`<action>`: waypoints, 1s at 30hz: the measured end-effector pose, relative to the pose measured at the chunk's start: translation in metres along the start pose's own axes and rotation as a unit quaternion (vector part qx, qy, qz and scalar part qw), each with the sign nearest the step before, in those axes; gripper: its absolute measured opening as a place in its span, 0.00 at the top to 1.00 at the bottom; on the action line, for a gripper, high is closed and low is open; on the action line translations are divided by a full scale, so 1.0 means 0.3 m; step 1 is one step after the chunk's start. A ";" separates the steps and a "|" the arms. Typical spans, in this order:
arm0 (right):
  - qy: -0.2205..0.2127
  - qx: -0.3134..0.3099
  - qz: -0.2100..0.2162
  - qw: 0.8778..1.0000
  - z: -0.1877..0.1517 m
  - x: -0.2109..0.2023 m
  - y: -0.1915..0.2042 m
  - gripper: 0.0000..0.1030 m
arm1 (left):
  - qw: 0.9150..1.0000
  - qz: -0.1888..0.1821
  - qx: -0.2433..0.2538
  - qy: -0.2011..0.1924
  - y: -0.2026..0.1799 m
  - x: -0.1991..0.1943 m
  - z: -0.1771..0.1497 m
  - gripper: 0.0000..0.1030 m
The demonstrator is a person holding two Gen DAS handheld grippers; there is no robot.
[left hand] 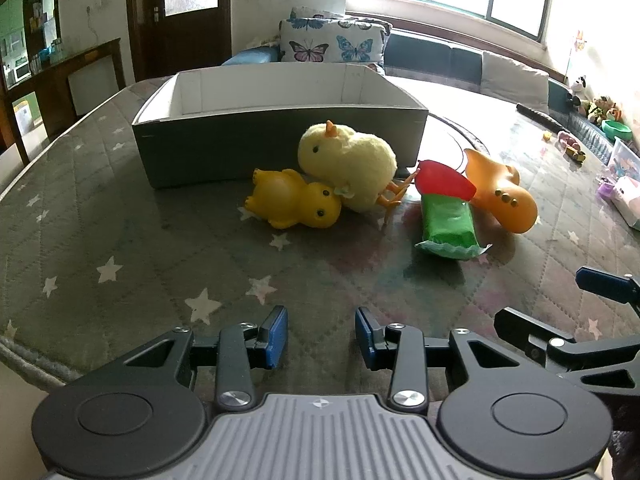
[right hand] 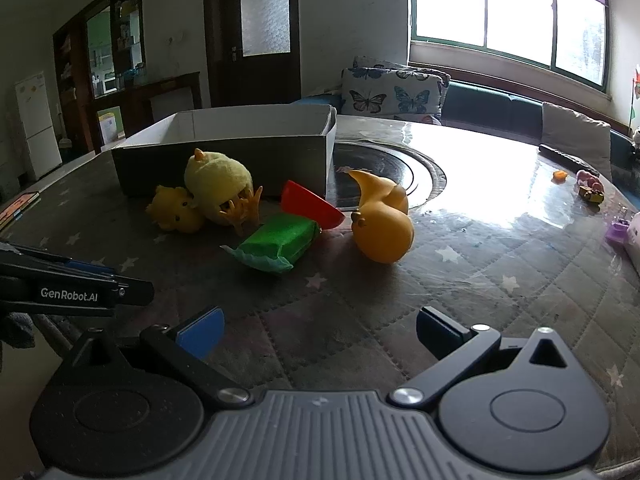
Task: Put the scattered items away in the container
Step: 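Move the left tool toward the green cup beside the orange duck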
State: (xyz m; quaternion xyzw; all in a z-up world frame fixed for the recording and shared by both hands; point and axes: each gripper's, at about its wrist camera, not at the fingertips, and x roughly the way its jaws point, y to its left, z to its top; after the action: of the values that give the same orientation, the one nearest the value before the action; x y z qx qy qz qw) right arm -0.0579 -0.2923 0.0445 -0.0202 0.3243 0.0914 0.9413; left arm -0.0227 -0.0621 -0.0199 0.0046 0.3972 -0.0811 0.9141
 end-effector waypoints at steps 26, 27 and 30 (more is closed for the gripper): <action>0.013 -0.003 0.016 1.000 0.035 0.070 0.007 0.00 | 1.000 -0.007 0.005 0.010 -0.012 0.057 0.061 0.61; 0.014 -0.002 0.016 1.000 0.036 0.072 0.007 0.00 | 1.000 -0.007 0.005 0.010 -0.013 0.059 0.064 0.61; 0.015 -0.002 0.017 1.000 0.041 0.082 0.007 0.00 | 1.000 -0.009 0.005 0.011 -0.012 0.066 0.073 0.61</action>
State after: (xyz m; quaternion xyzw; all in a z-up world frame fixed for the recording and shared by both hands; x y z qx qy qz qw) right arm -0.0320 -0.2850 0.0391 -0.0180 0.3385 0.1082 0.9345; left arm 0.0059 -0.0702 -0.0189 0.0065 0.4072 -0.0910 0.9088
